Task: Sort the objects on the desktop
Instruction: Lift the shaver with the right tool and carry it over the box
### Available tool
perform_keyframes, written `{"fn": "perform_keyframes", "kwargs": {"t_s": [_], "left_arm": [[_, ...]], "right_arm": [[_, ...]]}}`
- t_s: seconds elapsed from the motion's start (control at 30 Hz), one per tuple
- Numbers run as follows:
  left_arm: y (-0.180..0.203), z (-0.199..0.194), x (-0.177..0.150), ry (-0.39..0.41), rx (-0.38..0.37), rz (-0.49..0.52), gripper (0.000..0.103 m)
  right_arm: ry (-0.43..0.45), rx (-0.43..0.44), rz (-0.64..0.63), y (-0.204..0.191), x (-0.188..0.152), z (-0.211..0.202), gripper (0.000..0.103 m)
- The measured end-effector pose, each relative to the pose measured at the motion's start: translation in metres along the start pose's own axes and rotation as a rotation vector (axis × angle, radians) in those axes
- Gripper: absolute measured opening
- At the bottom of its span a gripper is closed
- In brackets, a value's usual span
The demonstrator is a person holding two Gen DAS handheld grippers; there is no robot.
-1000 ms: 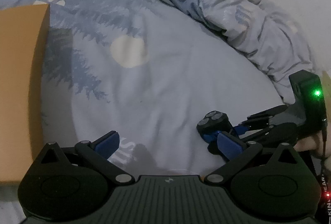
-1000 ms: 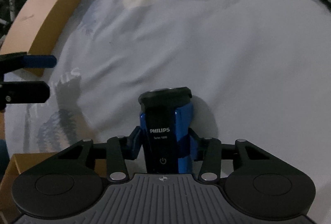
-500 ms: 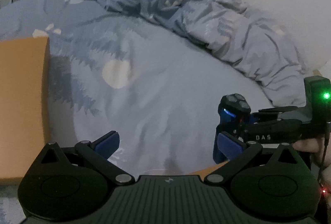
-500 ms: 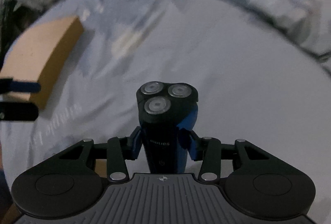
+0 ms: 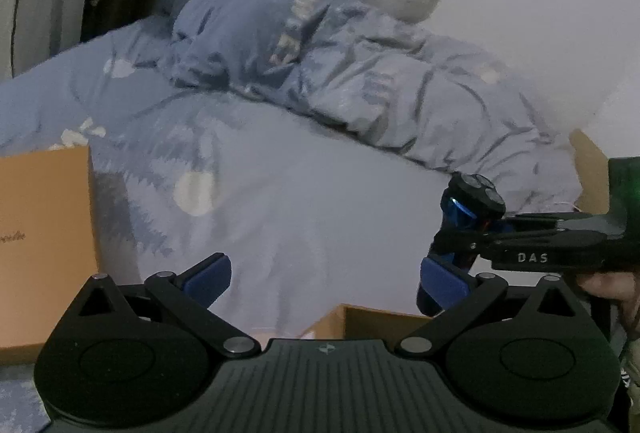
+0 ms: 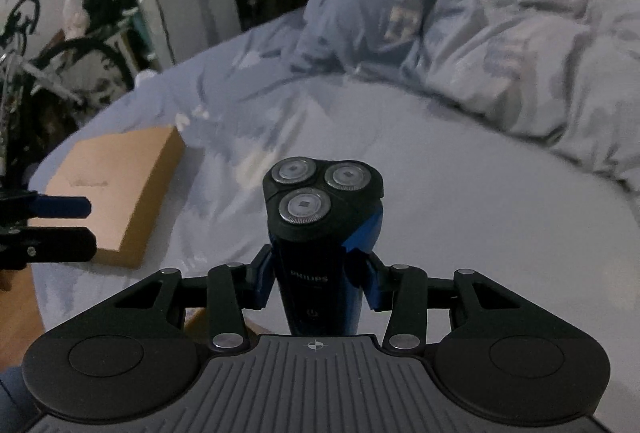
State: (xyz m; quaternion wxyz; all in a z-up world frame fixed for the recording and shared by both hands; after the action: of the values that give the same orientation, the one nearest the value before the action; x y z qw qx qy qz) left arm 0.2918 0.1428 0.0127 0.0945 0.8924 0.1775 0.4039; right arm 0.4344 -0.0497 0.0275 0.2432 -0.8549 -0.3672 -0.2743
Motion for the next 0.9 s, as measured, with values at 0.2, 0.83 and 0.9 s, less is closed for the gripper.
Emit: {"fn": "perform_keyframes", "kwargs": {"t_s": [0.2,0.83,0.9], "left_arm": [[0.026,-0.037,0.002,0.048,-0.025,0.037,0.103],[0.069,-0.132,-0.028,0.143,-0.116,0.113,0.103],[0.069,-0.135,-0.035,0.140,-0.121,0.119,0.103]], "right_arm": [[0.079,-0.013,-0.001,-0.016,-0.003,-0.064,0.048],[0.128,-0.074,0.033,-0.064,-0.079,-0.193,0.048],[0.118,-0.077,0.041,-0.067,-0.090,-0.195,0.048]]}}
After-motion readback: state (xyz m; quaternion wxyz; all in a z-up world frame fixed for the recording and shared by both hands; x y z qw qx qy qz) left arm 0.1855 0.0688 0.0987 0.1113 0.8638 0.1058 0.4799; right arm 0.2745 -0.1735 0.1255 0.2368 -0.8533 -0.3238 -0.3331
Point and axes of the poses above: each gripper's, at about its wrist camera, not at the fingertips, and z roughly the way its jaws point, y to its right, x to its top, the point moved 6 cm from there along z, roughly the way its jaws point, and after that the axes turned 7 degrees about x, right-handed, at the moved point
